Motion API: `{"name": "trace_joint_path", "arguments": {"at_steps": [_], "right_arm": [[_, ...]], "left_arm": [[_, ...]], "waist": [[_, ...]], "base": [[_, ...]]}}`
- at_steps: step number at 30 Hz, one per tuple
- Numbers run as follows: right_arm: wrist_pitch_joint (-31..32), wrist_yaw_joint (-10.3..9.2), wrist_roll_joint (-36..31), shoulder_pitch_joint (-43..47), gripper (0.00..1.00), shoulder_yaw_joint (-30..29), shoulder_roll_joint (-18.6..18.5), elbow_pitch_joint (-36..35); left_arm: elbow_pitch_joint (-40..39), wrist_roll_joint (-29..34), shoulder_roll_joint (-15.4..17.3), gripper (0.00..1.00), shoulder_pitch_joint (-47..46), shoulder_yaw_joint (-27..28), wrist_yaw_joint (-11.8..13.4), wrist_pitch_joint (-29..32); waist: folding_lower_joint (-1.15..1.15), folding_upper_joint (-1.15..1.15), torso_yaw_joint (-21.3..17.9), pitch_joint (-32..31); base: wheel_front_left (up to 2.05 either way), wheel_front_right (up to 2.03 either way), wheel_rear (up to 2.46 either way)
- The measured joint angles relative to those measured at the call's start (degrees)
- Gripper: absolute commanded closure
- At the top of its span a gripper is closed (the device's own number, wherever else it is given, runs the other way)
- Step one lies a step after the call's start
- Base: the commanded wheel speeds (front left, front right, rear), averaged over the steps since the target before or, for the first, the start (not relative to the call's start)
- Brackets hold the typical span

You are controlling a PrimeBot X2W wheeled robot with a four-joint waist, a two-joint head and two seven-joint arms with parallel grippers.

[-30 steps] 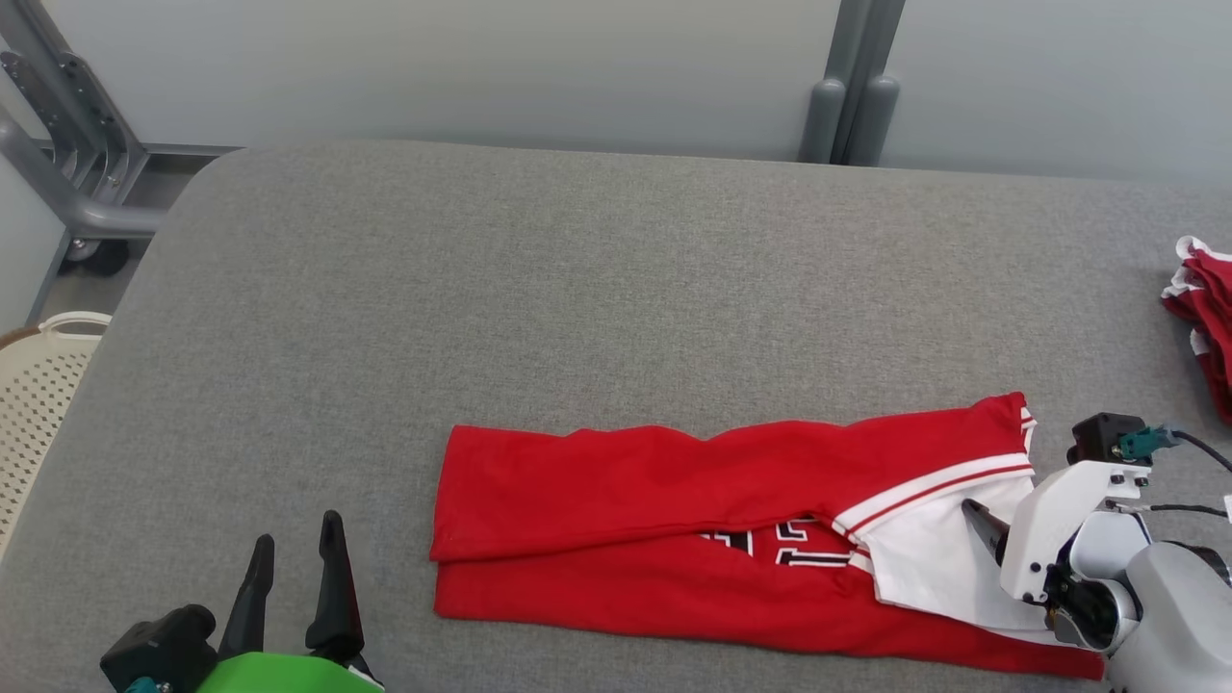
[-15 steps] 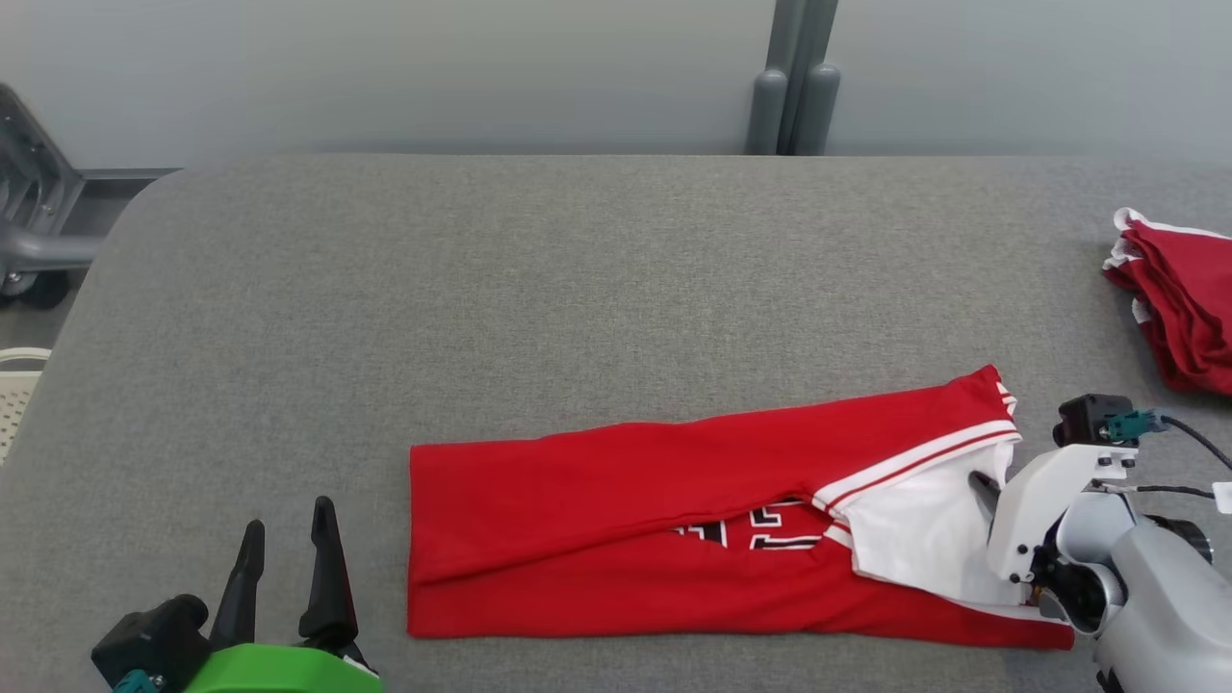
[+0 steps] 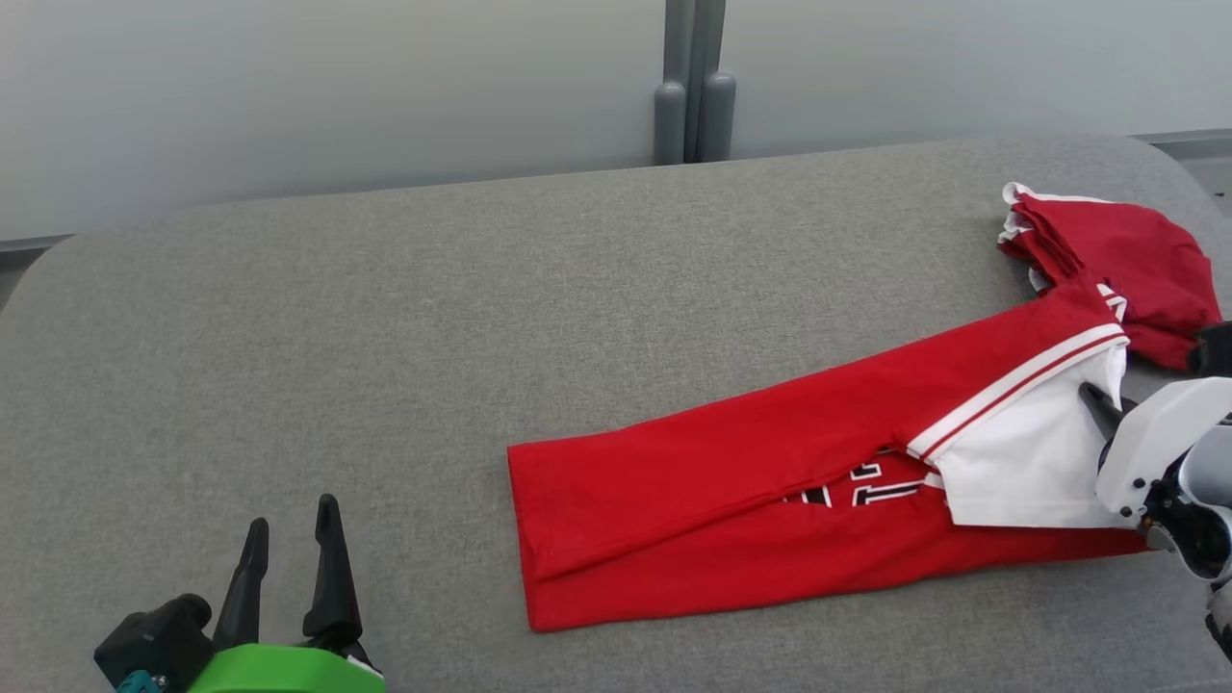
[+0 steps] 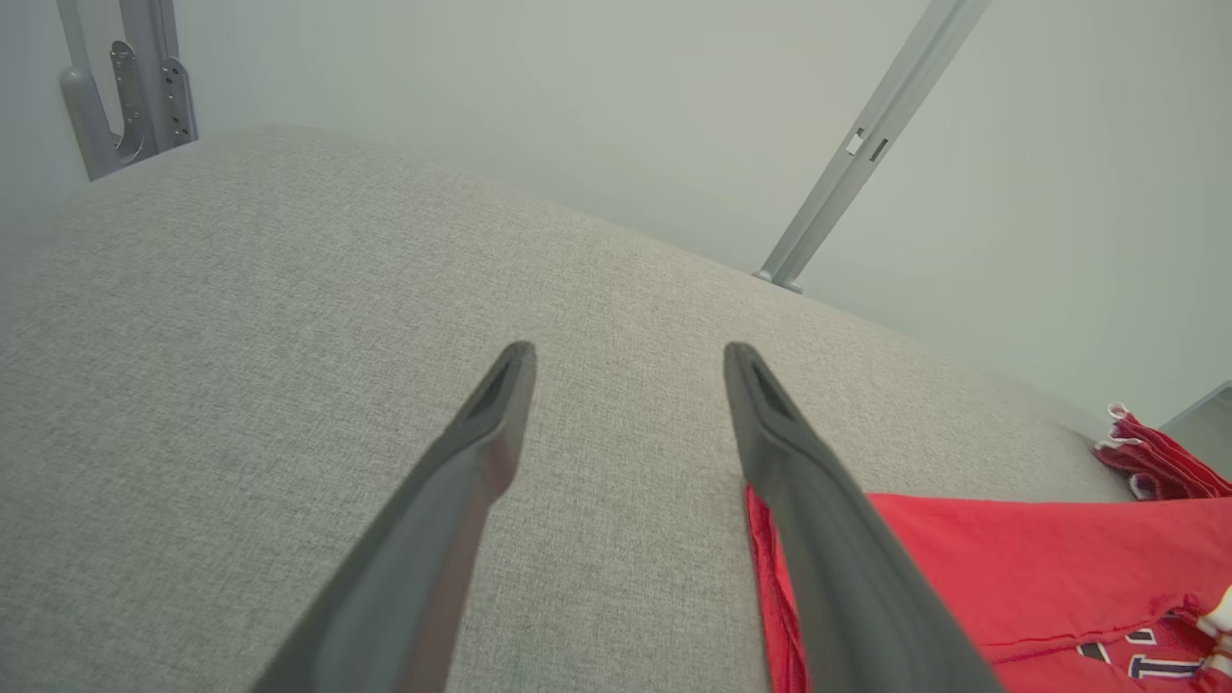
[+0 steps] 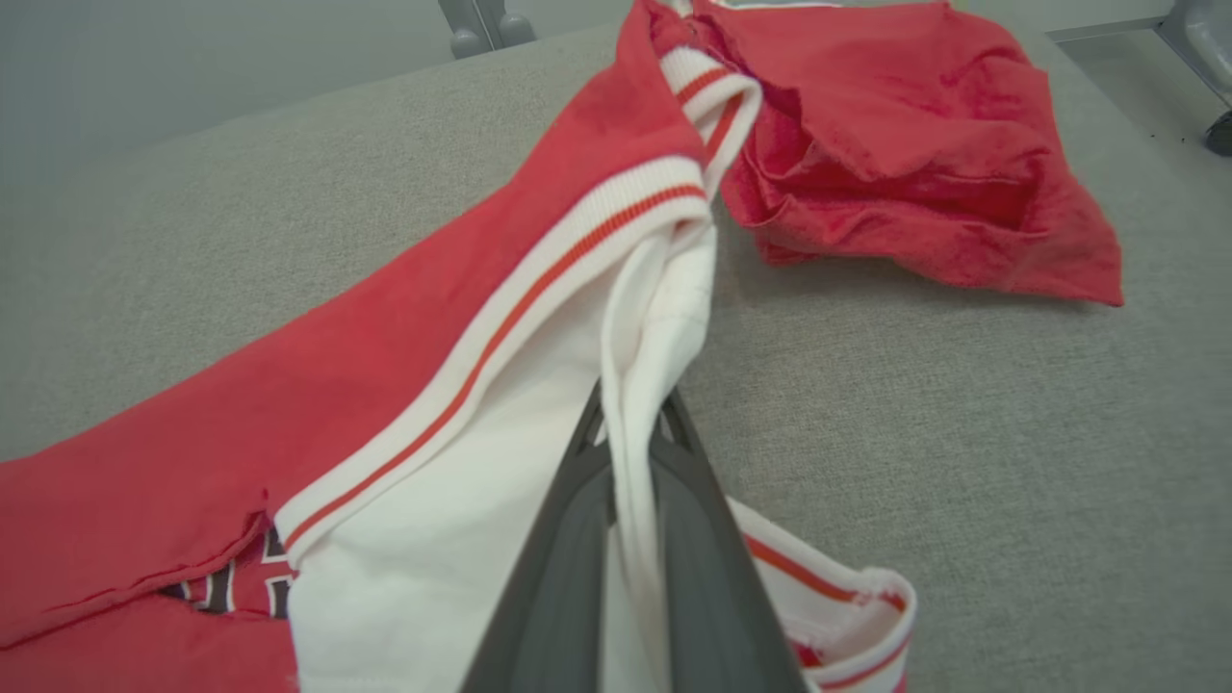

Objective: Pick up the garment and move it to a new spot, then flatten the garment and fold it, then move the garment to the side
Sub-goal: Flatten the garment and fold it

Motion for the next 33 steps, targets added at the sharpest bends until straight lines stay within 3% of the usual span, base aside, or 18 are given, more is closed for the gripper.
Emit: {"name": "trace_joint_path", "arguments": {"at_steps": [5, 8, 17, 22, 28, 33], "right_arm": [[2.0, -0.01, 0.09, 1.3, 1.0, -1.97, -0.24, -4.77], [4.25, -0.03, 2.01, 2.29, 1.0, -1.75, 1.7, -9.5], [11.78, -0.05, 3.6, 7.59, 1.0, 2.77, 5.2, -27.13], [14.29, -0.07, 3.54, 10.06, 1.0, 5.93, 7.93, -33.56], [14.72, -0.07, 2.43, 10.45, 1.0, 11.26, 13.6, -34.39], [12.29, -0.07, 0.63, 9.77, 1.0, 15.29, 19.24, -28.09]], "left_arm": [[0.07, 0.0, -0.21, 0.0, 0.01, -0.02, -0.03, 0.0], [0.11, -0.01, -0.37, 0.0, 0.05, 0.04, -0.05, -0.01], [0.26, -0.08, -1.04, 0.0, 0.52, -0.1, -0.36, -0.03], [0.48, -0.08, -1.12, 0.0, 0.47, -0.31, -0.67, -0.03], [0.48, -0.08, -1.08, 0.0, 0.43, -0.54, -0.94, -0.02], [0.6, 0.03, -1.15, 0.0, -0.02, -1.27, -1.21, 0.08]], "waist": [[0.0, 0.0, -1.53, -0.45], [0.0, 0.0, -2.1, -0.95], [0.0, 0.0, -3.54, -2.79], [0.0, 0.0, -3.33, -3.21], [0.0, 0.0, -2.15, -3.33], [0.0, 0.0, -0.64, -3.35]], "base": [[0.0, 0.0, 0.0], [0.0, 0.0, 0.0], [0.0, 0.0, 0.0], [0.0, 0.0, 0.0], [0.0, 0.0, 0.0], [0.0, 0.0, 0.0]]}}
